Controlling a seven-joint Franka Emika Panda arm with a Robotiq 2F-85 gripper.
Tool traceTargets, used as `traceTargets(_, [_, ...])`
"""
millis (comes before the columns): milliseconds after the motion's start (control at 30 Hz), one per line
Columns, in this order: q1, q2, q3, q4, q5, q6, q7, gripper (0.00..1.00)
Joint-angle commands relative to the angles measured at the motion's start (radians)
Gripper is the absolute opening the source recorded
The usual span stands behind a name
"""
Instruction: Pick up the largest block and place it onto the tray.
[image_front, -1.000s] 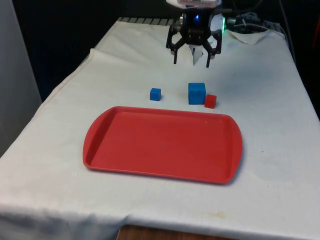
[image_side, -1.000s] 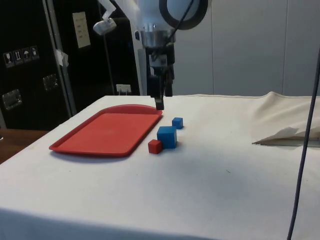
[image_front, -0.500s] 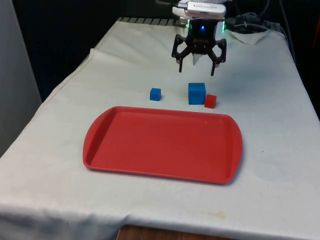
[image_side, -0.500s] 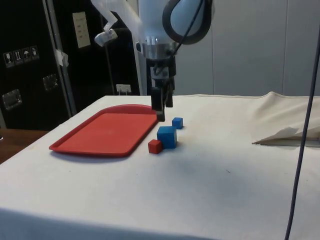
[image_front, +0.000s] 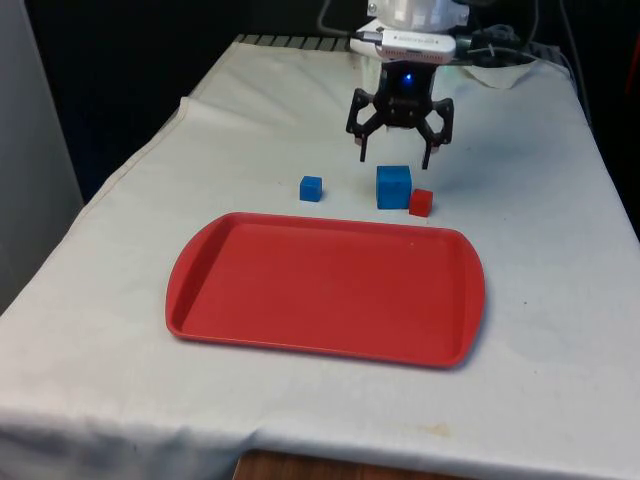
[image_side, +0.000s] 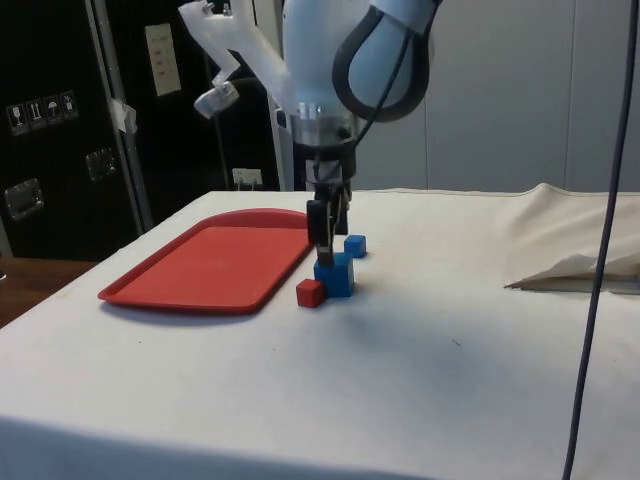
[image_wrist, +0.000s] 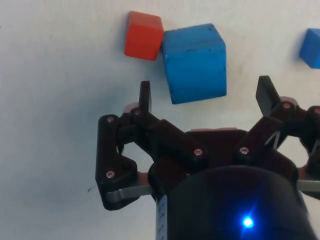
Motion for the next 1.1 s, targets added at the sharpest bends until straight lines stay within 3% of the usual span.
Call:
traceTargets(0, [-0.009, -0.002, 0.017, -0.007, 0.026, 0.013, -0.020, 1.00])
traceTargets(67, [-0.010, 0.007, 0.019, -0.007, 0.028, 0.022, -0.022, 1.00])
traceTargets(100, [0.000, 0.014, 0.001, 0.000, 0.001, 0.013, -0.002, 1.00])
traceTargets(133, [-0.010, 0.011, 0.020, -0.007, 0.028, 0.026, -0.023, 1.00])
traceTargets(233, [-0.012, 0.028, 0.024, -0.007, 0.029, 0.040, -0.025, 1.00])
traceTargets(367, [-0.012, 0.043, 0.024, -0.006, 0.025, 0.055, -0.025, 1.00])
traceTargets(400, [0.000, 0.047, 0.004, 0.000, 0.001, 0.043, -0.006, 1.00])
traceTargets(433, [-0.012, 0.051, 0.024, -0.005, 0.023, 0.061, -0.024, 1.00])
traceTargets(700, [-0.008, 0.075, 0.020, -0.001, 0.014, 0.074, -0.021, 1.00])
traceTargets(733, [0.000, 0.077, 0.007, 0.001, 0.001, 0.063, -0.010, 1.00])
traceTargets(767, [-0.007, 0.079, 0.019, 0.000, 0.012, 0.076, -0.021, 1.00])
traceTargets(800, [-0.007, 0.081, 0.018, 0.000, 0.012, 0.076, -0.021, 0.96])
traceTargets(867, [-0.006, 0.084, 0.018, 0.001, 0.011, 0.078, -0.020, 0.79])
traceTargets(900, [-0.006, 0.085, 0.017, 0.001, 0.010, 0.079, -0.020, 0.67])
traceTargets(933, [-0.006, 0.087, 0.017, 0.001, 0.010, 0.080, -0.020, 0.44])
traceTargets(1033, [-0.006, 0.088, 0.017, 0.001, 0.009, 0.082, -0.020, 0.12])
traceTargets(1067, [0.000, 0.085, 0.008, 0.003, 0.001, 0.072, -0.013, 0.03])
